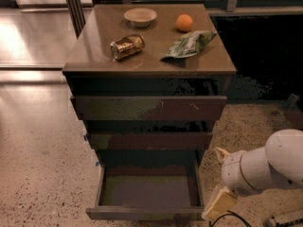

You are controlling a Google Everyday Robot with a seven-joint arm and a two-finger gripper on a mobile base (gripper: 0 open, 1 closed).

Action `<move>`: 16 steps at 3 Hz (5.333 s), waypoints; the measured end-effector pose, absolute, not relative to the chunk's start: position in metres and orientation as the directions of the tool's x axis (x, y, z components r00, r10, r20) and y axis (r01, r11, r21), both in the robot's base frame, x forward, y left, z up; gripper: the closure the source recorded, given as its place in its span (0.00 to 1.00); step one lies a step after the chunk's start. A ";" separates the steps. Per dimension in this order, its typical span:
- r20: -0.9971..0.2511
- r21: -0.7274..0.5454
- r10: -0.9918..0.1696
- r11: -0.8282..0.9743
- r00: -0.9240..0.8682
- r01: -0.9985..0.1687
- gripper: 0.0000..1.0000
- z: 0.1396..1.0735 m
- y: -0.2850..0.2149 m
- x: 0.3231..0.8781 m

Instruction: Close bottom drawer

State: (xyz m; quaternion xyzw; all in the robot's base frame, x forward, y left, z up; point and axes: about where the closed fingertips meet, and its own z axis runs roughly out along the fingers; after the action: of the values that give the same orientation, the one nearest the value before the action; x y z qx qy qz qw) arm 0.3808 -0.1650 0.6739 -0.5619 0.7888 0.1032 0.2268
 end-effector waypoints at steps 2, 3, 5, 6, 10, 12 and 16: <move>-0.505 -0.072 -0.818 0.357 -0.275 -0.931 0.00 0.587 -0.138 0.382; -0.559 -0.032 -0.774 0.379 -0.298 -0.925 0.00 0.524 -0.126 0.395; -0.606 0.110 -0.690 0.420 -0.396 -0.901 0.00 0.430 -0.107 0.383; -0.612 0.113 -0.686 0.416 -0.393 -0.902 0.00 0.429 -0.106 0.383; -0.686 0.278 -0.531 0.441 -0.498 -0.854 0.00 0.334 -0.122 0.402; -0.682 0.308 -0.519 0.436 -0.515 -0.846 0.00 0.322 -0.119 0.399; -0.674 0.445 -0.442 0.397 -0.592 -0.803 0.00 0.256 -0.104 0.383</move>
Offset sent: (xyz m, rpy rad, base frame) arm 0.0114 0.0519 -0.1972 0.1358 0.0684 -0.0262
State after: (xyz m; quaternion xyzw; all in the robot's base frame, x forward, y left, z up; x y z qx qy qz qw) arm 0.3826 -0.1037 0.2564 -0.3878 0.8029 0.3889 0.2318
